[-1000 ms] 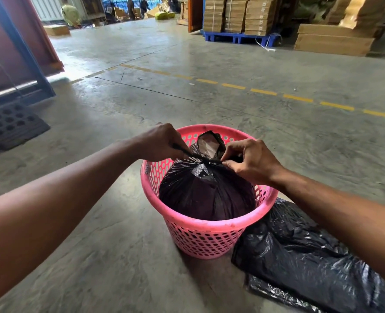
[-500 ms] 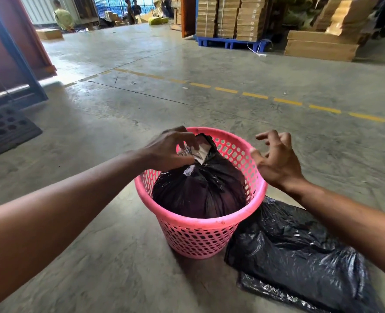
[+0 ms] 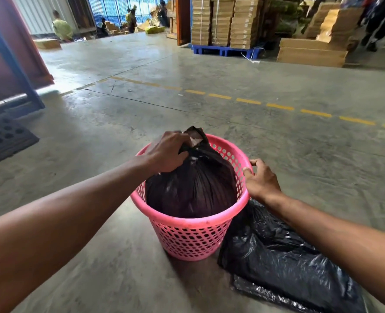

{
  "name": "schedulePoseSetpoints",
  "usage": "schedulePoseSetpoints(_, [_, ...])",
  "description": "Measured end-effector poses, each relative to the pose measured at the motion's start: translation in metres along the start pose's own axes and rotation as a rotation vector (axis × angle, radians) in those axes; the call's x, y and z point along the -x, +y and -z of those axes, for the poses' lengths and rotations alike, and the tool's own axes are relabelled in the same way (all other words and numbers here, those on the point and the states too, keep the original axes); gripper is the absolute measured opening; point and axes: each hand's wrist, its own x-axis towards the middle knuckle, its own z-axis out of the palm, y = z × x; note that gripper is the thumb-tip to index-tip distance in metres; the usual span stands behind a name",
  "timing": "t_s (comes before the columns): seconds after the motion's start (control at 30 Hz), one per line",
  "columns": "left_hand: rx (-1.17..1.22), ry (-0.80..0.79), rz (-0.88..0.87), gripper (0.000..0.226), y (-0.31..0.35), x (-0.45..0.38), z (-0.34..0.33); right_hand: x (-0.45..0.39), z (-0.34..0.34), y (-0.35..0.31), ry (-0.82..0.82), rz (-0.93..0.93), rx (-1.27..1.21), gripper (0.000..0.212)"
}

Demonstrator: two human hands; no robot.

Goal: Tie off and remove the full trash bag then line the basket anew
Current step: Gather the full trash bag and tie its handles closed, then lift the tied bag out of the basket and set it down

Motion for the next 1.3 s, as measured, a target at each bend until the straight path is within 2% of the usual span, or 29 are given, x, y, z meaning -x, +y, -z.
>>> schedulePoseSetpoints(0.2, [-0.081,0.313,0.130,0.028,0.016,-0.027,0.081,0.005,0.002,-0.001,-0.031,0.021,-0.029,0.039])
schedulePoseSetpoints(0.4, [-0.025,0.581,0.216,0.026,0.009,-0.046,0.190,0.009,0.008,-0.001,-0.046,-0.006,-0.041,0.038])
schedulePoseSetpoints(0.57, [-0.062,0.767,0.315,0.035,-0.011,-0.035,0.255,0.012,0.009,-0.006,-0.042,-0.041,-0.095,0.033])
schedulePoseSetpoints(0.7, [-0.116,0.834,0.367,0.048,-0.039,-0.014,0.271,0.010,0.008,-0.009,-0.052,-0.037,-0.087,0.032])
schedulePoseSetpoints(0.83, [-0.134,0.809,0.474,0.043,-0.074,0.004,0.256,0.009,0.009,-0.009,-0.055,-0.037,-0.061,0.035])
schedulePoseSetpoints(0.93, [-0.163,0.709,0.571,0.042,-0.104,0.019,0.227,0.008,0.011,-0.007,-0.069,-0.040,-0.039,0.037])
schedulePoseSetpoints(1.13, [-0.154,0.487,0.878,0.026,-0.169,0.064,0.132,0.004,0.011,-0.008,-0.122,-0.076,0.013,0.034])
schedulePoseSetpoints(1.23, [-0.125,0.401,1.032,0.026,-0.188,0.091,0.079,-0.001,0.010,-0.008,-0.179,-0.109,0.026,0.028])
schedulePoseSetpoints(1.3, [-0.085,0.356,1.083,0.027,-0.192,0.101,0.058,-0.004,0.009,-0.010,-0.180,-0.103,0.026,0.032])
